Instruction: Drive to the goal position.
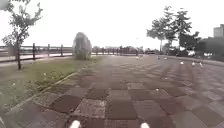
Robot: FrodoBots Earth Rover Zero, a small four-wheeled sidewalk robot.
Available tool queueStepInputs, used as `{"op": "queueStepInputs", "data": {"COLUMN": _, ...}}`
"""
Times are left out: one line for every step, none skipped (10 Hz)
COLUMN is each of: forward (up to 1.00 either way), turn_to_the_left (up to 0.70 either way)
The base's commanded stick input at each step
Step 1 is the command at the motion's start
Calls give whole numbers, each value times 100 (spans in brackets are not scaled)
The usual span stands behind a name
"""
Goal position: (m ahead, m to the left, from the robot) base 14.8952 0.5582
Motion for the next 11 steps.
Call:
{"op": "queueStepInputs", "data": {"forward": 70, "turn_to_the_left": 0}}
{"op": "queueStepInputs", "data": {"forward": 70, "turn_to_the_left": 0}}
{"op": "queueStepInputs", "data": {"forward": 70, "turn_to_the_left": 0}}
{"op": "queueStepInputs", "data": {"forward": 70, "turn_to_the_left": 0}}
{"op": "queueStepInputs", "data": {"forward": 70, "turn_to_the_left": 0}}
{"op": "queueStepInputs", "data": {"forward": 70, "turn_to_the_left": 0}}
{"op": "queueStepInputs", "data": {"forward": 70, "turn_to_the_left": 0}}
{"op": "queueStepInputs", "data": {"forward": 70, "turn_to_the_left": 0}}
{"op": "queueStepInputs", "data": {"forward": 70, "turn_to_the_left": 0}}
{"op": "queueStepInputs", "data": {"forward": 70, "turn_to_the_left": 0}}
{"op": "queueStepInputs", "data": {"forward": 70, "turn_to_the_left": 0}}
